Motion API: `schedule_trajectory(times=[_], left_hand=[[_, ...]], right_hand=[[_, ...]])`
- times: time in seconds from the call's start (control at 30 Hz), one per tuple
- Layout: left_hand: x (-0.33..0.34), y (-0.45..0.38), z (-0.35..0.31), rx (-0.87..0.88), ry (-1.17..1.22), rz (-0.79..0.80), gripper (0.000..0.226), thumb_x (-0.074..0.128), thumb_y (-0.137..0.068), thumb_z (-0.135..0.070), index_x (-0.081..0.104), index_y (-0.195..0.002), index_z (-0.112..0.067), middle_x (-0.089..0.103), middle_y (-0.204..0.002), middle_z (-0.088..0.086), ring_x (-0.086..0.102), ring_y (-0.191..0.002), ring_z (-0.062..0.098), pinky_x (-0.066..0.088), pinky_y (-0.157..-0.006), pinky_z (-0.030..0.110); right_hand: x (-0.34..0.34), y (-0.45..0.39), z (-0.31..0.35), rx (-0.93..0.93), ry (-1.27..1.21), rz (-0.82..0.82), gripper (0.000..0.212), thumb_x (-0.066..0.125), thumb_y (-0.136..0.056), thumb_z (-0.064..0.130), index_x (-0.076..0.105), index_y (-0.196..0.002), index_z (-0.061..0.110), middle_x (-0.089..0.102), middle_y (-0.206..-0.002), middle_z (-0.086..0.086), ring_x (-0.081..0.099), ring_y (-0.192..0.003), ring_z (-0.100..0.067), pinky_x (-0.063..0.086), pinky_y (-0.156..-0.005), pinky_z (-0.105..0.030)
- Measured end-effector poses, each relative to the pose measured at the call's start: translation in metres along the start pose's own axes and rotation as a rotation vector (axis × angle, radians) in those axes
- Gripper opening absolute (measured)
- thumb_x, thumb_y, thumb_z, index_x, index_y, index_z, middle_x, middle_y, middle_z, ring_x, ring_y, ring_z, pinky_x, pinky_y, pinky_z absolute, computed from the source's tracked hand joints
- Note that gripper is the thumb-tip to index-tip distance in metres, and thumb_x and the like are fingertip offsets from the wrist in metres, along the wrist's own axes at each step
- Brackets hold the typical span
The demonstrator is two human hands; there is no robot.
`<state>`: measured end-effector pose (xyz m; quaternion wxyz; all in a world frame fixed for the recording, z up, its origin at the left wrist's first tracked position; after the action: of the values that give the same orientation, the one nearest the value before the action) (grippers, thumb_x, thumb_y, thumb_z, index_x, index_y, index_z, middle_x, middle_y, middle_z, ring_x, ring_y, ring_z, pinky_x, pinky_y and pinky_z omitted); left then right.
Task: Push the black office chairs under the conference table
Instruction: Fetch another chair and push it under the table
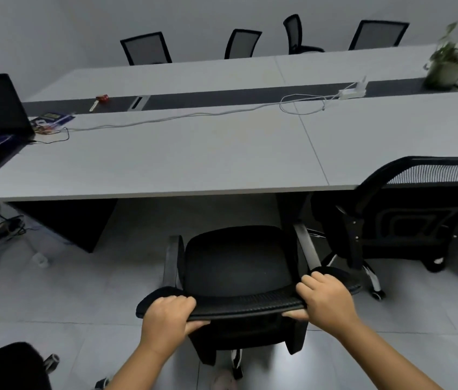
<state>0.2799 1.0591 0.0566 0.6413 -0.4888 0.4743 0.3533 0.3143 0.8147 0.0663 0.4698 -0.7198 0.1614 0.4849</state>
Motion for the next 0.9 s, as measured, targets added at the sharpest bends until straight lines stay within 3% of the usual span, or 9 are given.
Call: schedule_trajectory(times=[0.1,0.27,0.43,0.57,0.67,0.7,0.8,0.9], left_hand=[[0.016,-0.04,0.011,0.01,0.025,0.024,0.047,0.036,-0.063,-0.061,0.051,-0.044,-0.021,0.043,-0.036,-0.009,0.043,-0.033,0.007,0.028,-0.058,0.026],[0.04,-0.092,0.036,0.051,0.099,-0.013,0.043,0.036,-0.06,-0.062,0.052,-0.045,-0.025,0.044,-0.038,-0.011,0.045,-0.035,0.005,0.029,-0.061,0.026],[0.048,-0.115,0.049,0.13,0.105,-0.052,0.044,0.04,-0.062,-0.06,0.054,-0.047,-0.021,0.046,-0.039,-0.009,0.047,-0.035,0.009,0.028,-0.059,0.027],[0.047,-0.115,0.052,0.148,0.172,-0.068,0.044,0.037,-0.067,-0.063,0.049,-0.06,-0.021,0.049,-0.041,-0.006,0.049,-0.036,0.013,0.028,-0.057,0.028],[0.042,-0.103,0.05,0.101,0.218,-0.047,0.069,0.016,-0.083,-0.066,0.058,-0.057,-0.018,0.054,-0.045,-0.007,0.053,-0.04,0.013,0.029,-0.059,0.028],[0.039,-0.097,0.047,0.079,0.236,-0.044,0.071,0.017,-0.083,-0.066,0.06,-0.056,-0.016,0.057,-0.046,-0.007,0.055,-0.042,0.013,0.03,-0.059,0.028],[0.033,-0.073,0.036,0.046,0.265,-0.032,0.048,0.038,-0.072,-0.062,0.056,-0.066,-0.018,0.058,-0.05,-0.005,0.052,-0.053,0.01,0.03,-0.059,0.027],[0.027,-0.045,0.022,0.023,0.23,-0.076,0.044,0.029,-0.081,-0.063,0.042,-0.075,-0.021,0.058,-0.051,-0.006,0.038,-0.064,0.01,0.03,-0.059,0.026]], right_hand=[[0.019,-0.026,-0.021,0.01,0.046,0.023,0.071,0.021,-0.083,0.071,0.046,-0.046,0.015,0.043,-0.046,0.002,0.041,-0.044,-0.015,0.02,-0.054,-0.027],[0.047,-0.06,-0.044,0.042,0.066,0.049,0.071,0.021,-0.082,0.072,0.046,-0.046,0.016,0.042,-0.047,0.003,0.024,-0.057,-0.011,0.02,-0.054,-0.026],[0.053,-0.072,-0.046,0.09,0.078,0.039,0.07,0.023,-0.082,0.072,0.045,-0.047,0.016,0.042,-0.046,0.003,0.023,-0.057,-0.012,0.02,-0.054,-0.026],[0.052,-0.074,-0.042,0.084,0.089,0.037,0.068,0.025,-0.083,0.07,0.045,-0.048,0.015,0.042,-0.047,0.002,0.023,-0.058,-0.013,0.019,-0.054,-0.026],[0.048,-0.068,-0.038,0.056,0.067,0.048,0.066,0.026,-0.083,0.069,0.043,-0.05,0.014,0.041,-0.047,0.001,0.022,-0.058,-0.014,0.019,-0.054,-0.026],[0.046,-0.066,-0.037,0.048,0.059,0.046,0.066,0.027,-0.083,0.069,0.042,-0.051,0.014,0.041,-0.046,0.0,0.022,-0.058,-0.014,0.019,-0.054,-0.026],[0.038,-0.055,-0.033,0.005,0.015,0.06,0.066,0.026,-0.084,0.067,0.041,-0.051,0.012,0.041,-0.046,-0.001,0.023,-0.058,-0.015,0.019,-0.053,-0.027],[0.029,-0.041,-0.025,-0.053,-0.004,0.073,0.064,0.026,-0.085,0.067,0.04,-0.054,0.013,0.042,-0.046,-0.002,0.023,-0.058,-0.016,0.019,-0.053,-0.028]])
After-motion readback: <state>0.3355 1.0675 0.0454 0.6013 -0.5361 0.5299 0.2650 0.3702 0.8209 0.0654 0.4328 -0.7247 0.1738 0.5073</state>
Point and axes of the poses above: each hand's wrist, its own y-axis away from the middle knuckle, its own x-axis out of the palm, z = x × y, the point moved 7 cm from there along -y, towards the middle knuckle
